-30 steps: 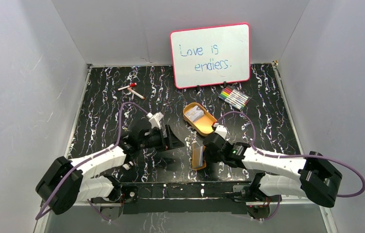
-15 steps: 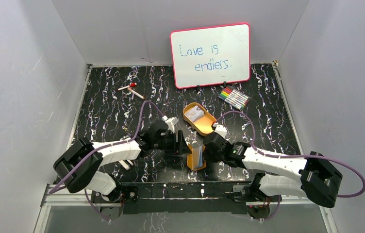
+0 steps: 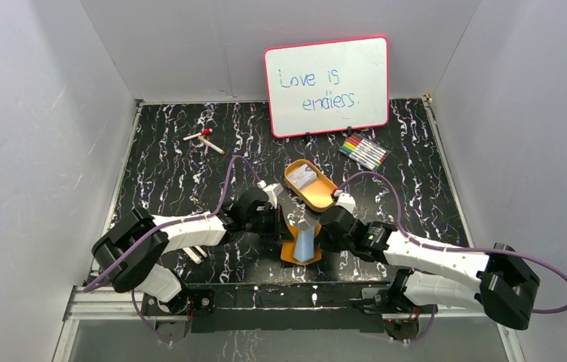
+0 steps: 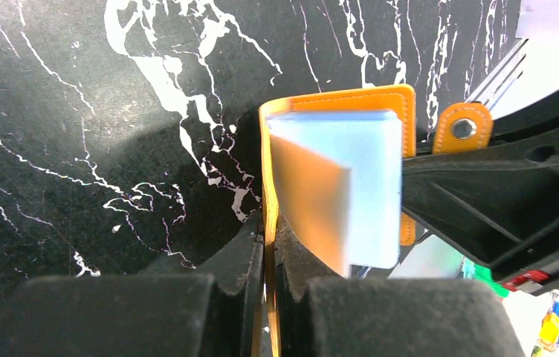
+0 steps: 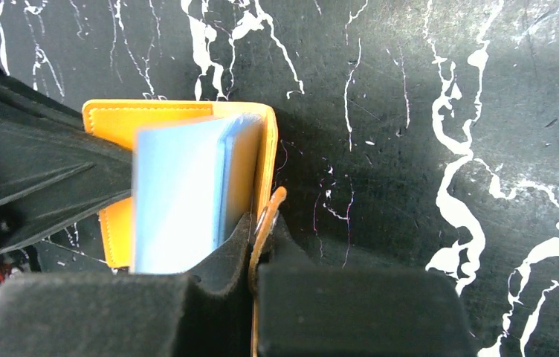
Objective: Put the credit cards into the card holder
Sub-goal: Open the card holder at the center of the board.
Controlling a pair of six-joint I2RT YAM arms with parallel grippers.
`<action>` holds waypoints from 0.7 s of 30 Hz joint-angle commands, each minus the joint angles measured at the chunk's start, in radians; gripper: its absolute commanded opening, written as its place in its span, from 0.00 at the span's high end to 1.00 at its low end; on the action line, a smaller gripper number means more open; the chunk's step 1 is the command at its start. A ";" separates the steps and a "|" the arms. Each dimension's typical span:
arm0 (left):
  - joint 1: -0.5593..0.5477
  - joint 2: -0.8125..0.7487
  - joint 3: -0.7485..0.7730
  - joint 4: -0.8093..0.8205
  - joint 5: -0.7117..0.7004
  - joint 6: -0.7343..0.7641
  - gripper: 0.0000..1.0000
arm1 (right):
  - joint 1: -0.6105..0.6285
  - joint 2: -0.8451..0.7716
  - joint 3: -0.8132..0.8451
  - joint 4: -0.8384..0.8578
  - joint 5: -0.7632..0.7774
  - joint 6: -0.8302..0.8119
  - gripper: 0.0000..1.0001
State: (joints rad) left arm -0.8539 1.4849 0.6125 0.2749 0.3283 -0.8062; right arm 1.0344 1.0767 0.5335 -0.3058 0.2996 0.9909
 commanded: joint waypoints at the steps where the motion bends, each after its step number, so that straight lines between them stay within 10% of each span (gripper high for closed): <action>1: -0.008 -0.036 0.000 -0.036 -0.038 0.033 1.00 | 0.004 -0.068 -0.005 -0.036 0.023 -0.013 0.98; 15: -0.008 -0.073 0.012 -0.110 -0.098 0.032 1.00 | 0.004 -0.180 0.080 -0.181 0.065 -0.084 0.56; 21: -0.008 -0.077 -0.005 -0.110 -0.109 0.021 1.00 | 0.004 -0.163 0.116 -0.119 -0.017 -0.156 0.55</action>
State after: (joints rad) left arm -0.8600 1.4502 0.6125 0.1864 0.2451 -0.7925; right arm 1.0359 0.9154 0.5907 -0.4751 0.3283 0.8951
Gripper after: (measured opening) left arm 0.022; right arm 0.451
